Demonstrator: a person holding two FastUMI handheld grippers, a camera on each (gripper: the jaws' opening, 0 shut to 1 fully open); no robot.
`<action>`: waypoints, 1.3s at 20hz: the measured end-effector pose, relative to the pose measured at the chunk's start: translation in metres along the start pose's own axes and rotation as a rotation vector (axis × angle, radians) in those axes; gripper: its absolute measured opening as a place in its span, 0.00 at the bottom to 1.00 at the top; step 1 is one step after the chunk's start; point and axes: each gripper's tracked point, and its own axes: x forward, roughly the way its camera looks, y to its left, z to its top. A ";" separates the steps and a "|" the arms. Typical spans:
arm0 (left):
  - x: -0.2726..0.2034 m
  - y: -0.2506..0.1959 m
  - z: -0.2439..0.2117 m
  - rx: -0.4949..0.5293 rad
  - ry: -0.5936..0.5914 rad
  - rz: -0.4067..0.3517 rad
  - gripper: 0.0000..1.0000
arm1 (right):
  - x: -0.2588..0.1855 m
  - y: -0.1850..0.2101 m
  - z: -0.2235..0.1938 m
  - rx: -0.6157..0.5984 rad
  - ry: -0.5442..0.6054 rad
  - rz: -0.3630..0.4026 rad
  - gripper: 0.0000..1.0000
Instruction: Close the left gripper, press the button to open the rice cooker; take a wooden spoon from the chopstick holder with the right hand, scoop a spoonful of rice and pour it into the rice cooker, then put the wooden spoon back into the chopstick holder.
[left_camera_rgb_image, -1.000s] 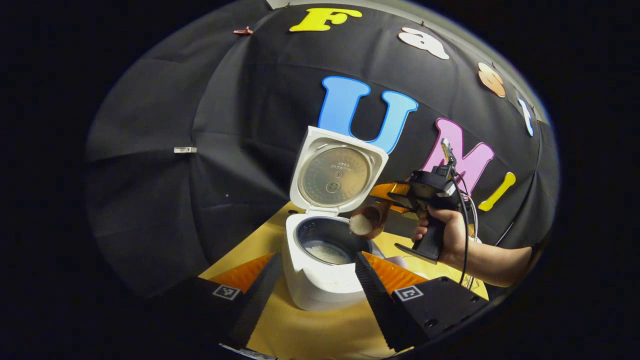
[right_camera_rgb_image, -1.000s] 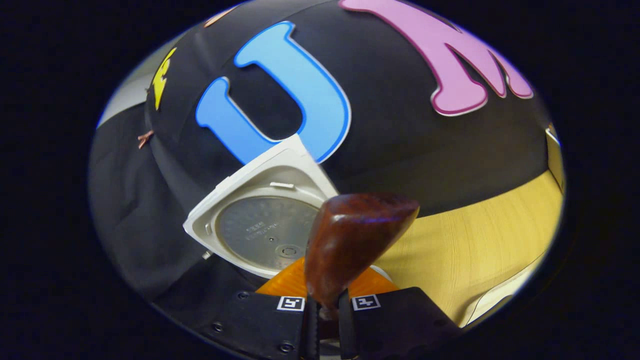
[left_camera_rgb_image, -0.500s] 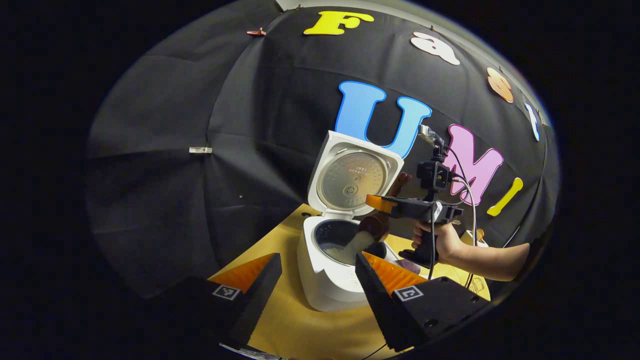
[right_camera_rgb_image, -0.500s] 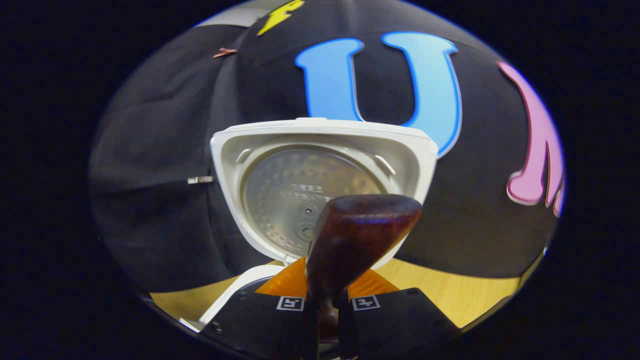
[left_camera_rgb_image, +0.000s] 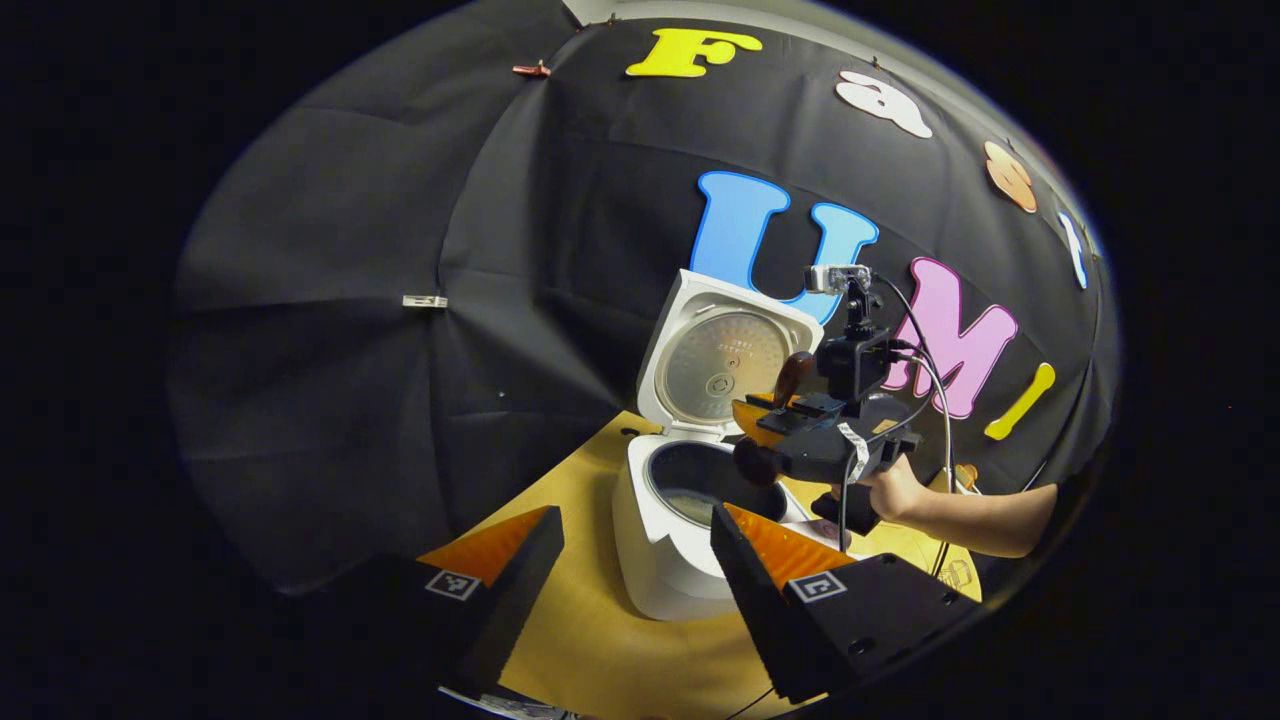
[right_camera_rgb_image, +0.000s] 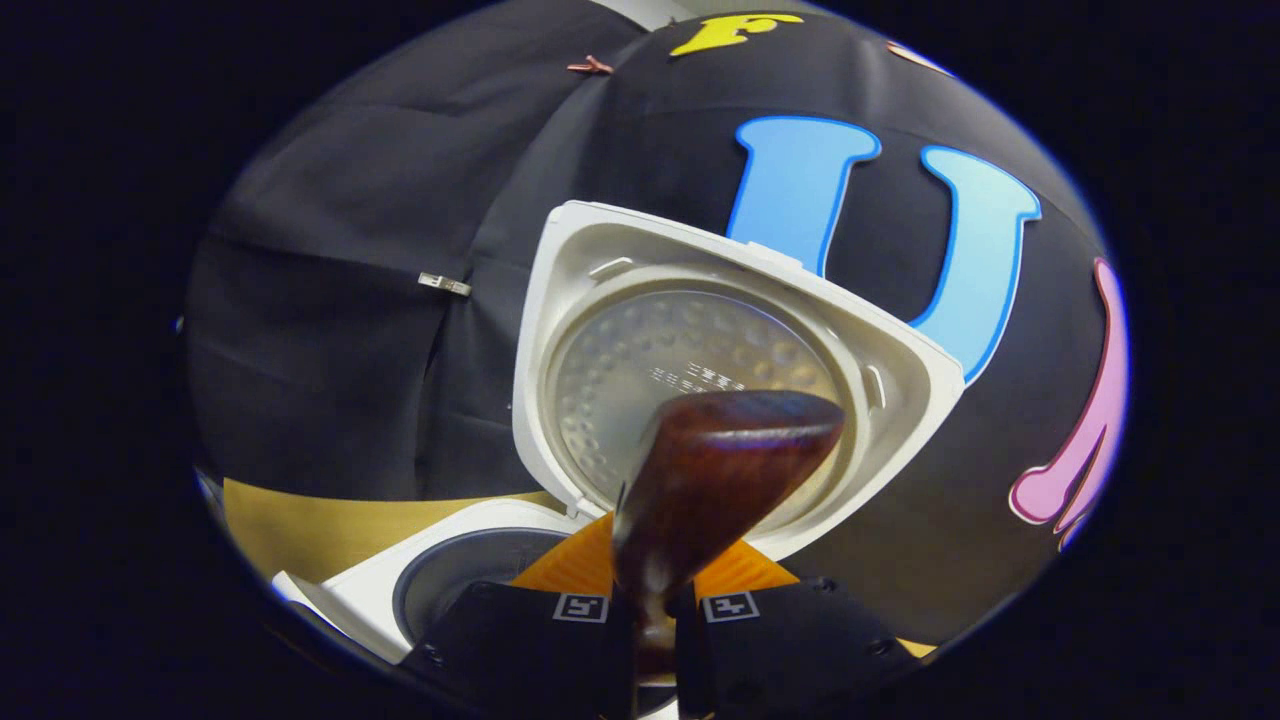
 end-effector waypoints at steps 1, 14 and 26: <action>-0.002 0.001 -0.001 0.000 0.002 0.002 0.96 | 0.001 0.002 -0.002 -0.001 0.005 0.001 0.19; -0.002 -0.012 0.006 -0.024 -0.022 -0.021 0.96 | -0.027 -0.051 0.042 0.488 -0.020 -0.035 0.19; -0.002 -0.111 0.012 0.063 -0.037 -0.130 0.96 | -0.128 -0.139 0.044 0.500 -0.101 -0.119 0.19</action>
